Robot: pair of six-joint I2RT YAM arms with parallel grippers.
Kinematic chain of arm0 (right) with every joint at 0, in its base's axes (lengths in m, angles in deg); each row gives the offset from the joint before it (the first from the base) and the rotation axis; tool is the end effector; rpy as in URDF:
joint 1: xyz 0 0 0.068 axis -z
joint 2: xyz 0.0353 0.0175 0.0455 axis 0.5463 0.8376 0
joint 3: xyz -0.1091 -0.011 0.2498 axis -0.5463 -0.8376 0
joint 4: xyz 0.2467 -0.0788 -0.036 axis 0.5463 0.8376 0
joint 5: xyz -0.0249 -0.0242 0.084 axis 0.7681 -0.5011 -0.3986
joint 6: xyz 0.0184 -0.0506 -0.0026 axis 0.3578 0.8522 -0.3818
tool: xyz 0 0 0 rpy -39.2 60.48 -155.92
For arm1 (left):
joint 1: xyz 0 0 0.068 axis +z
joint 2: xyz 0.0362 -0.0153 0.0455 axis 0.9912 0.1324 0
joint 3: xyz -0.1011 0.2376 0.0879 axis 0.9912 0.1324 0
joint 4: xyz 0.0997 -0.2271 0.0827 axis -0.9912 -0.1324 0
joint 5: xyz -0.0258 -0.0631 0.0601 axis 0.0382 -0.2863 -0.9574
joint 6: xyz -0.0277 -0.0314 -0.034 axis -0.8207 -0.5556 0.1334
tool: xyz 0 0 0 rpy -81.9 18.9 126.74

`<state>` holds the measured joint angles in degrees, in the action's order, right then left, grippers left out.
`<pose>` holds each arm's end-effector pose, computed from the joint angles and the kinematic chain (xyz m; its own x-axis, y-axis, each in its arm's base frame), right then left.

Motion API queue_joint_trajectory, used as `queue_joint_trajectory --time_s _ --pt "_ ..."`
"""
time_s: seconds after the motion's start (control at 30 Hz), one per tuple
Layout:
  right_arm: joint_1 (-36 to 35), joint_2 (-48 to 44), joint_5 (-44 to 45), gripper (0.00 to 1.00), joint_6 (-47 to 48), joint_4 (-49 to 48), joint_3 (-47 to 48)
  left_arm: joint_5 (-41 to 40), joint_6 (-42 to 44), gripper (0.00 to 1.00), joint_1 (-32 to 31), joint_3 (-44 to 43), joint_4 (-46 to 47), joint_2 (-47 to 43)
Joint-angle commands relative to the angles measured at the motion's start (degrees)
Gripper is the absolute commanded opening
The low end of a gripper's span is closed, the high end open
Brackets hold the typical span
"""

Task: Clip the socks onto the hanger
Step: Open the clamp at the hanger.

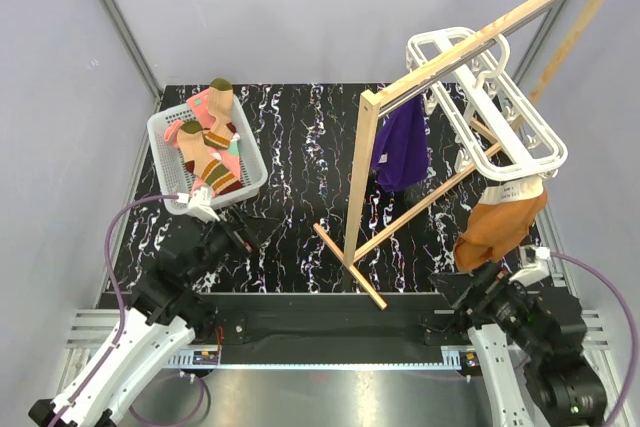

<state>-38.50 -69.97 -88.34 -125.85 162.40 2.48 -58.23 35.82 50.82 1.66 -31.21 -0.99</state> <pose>-0.0375 0.0104 0.3036 -0.5901 0.5597 -0.5818 -0.0668 0.6843 0.7261 0.0962 -0.0623 0.2485 -0.5898 -0.5353 -0.6046 0.2041 0.6256 -0.7530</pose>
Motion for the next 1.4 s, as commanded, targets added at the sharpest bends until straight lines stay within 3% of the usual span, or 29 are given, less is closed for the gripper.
queue_joint_trajectory --time_s 0.0,0.07,0.17,0.23,0.5,0.63,0.73,0.8,0.87,1.0,1.2,1.37 --pt "0.1 3.1 9.1 1.00 3.4 5.2 6.8 1.2 -0.3 0.99 -0.2 -0.6 1.9 -3.0" --pt "0.2 3.6 9.8 1.00 6.2 5.8 9.1 2.8 1.4 0.99 -0.2 -0.9 5.4 -3.1" --pt "0.1 5.4 3.8 1.00 10.3 4.4 11.4 3.9 4.9 0.99 -0.2 -2.6 8.6 -0.2" --pt "0.1 7.8 1.3 1.00 11.9 4.3 12.4 4.1 7.7 0.98 -0.2 -5.5 10.1 5.2" --pt "0.1 20.1 2.5 1.00 17.6 2.7 23.4 12.2 17.4 0.59 -0.3 -19.5 26.0 30.3" --pt "0.2 25.0 1.8 0.95 18.2 1.4 29.1 21.2 21.3 0.42 -0.2 -28.0 32.5 41.0" --pt "0.1 27.7 0.6 0.86 18.3 -0.2 33.1 29.5 21.7 0.39 -0.2 -33.6 37.4 48.1" --pt "0.1 29.3 1.5 0.72 18.5 -1.0 35.3 33.7 19.5 0.37 -0.2 -36.2 41.2 52.4" --pt "0.2 30.6 2.4 0.67 18.2 -2.8 36.2 36.1 16.7 0.37 -0.2 -36.6 49.3 54.9" --pt "0.2 32.6 1.1 0.53 17.6 -9.2 37.2 41.2 10.5 0.38 -1.4 -40.9 55.5 61.4" --pt "0.1 35.6 3.9 0.57 19.6 -16.8 39.0 41.0 9.2 0.39 -5.8 -46.2 56.9 65.9" --pt "0.1 38.1 6.1 0.66 22.5 -19.3 40.0 41.2 8.6 0.40 -8.2 -49.2 58.8 69.1"
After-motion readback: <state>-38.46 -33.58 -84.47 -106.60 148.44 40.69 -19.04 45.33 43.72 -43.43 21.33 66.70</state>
